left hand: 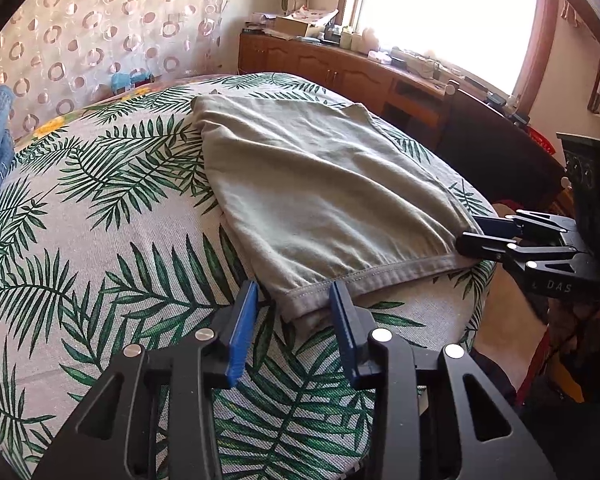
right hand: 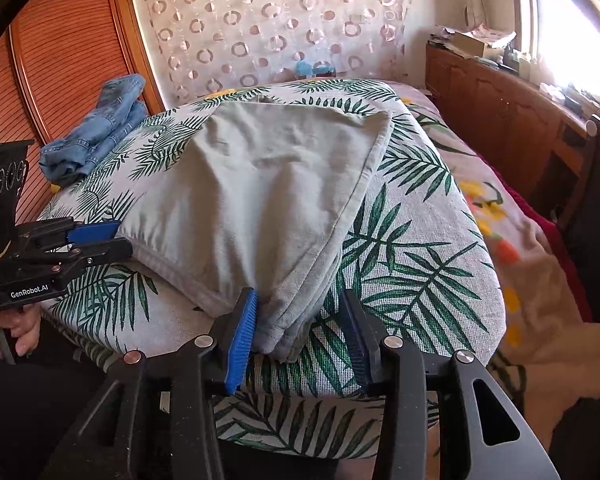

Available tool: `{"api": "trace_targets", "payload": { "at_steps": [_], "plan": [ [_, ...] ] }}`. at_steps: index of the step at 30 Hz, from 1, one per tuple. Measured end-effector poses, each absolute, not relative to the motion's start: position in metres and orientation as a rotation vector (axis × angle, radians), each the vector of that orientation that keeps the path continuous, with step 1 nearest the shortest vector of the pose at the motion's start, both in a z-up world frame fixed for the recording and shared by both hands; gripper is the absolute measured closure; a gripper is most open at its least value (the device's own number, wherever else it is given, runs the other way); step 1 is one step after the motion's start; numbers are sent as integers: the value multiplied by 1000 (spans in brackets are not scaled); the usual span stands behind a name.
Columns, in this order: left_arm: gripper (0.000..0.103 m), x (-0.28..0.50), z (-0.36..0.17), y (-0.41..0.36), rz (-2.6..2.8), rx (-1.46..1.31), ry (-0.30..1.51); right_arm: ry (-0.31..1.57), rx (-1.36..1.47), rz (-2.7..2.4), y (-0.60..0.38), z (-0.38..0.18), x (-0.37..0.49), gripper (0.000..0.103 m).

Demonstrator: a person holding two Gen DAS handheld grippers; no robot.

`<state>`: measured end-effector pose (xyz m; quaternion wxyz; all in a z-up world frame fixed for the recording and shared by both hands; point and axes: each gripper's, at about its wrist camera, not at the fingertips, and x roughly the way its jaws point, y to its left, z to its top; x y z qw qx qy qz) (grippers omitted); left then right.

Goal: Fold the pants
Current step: 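Lower both grippers to the hem edge of the folded pants, then close both grippers on the hem edge of the khaki pants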

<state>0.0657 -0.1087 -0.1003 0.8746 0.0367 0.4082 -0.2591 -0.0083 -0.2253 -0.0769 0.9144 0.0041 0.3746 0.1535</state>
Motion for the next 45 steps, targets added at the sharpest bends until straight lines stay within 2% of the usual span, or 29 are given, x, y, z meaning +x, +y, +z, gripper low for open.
{"api": "trace_targets", "payload": {
  "at_steps": [8, 16, 19, 23, 26, 32, 40, 45],
  "plan": [
    [65, 62, -64, -109, -536, 78, 765, 757, -18, 337, -226, -80, -10, 60],
    [65, 73, -81, -116, -494, 114, 835, 752, -14, 339, -229, -80, -12, 61],
    [65, 75, -90, -114, -480, 108, 870, 754, -7, 352, -230, -80, -11, 66],
    [61, 77, -96, -110, -472, 84, 891, 765, 1, 391, -228, -79, -11, 80],
    [54, 76, -98, -108, -464, 69, 892, 766, 4, 400, -228, -80, -10, 82],
    [54, 70, -99, -108, -472, 60, 881, 763, 17, 406, -225, -81, -9, 86],
    [73, 64, -100, -109, -511, 27, 880, 761, 52, 404, -226, -83, -10, 86],
    [92, 63, -96, -109, -540, 8, 869, 758, 60, 405, -225, -83, -11, 86]
  ]
}}
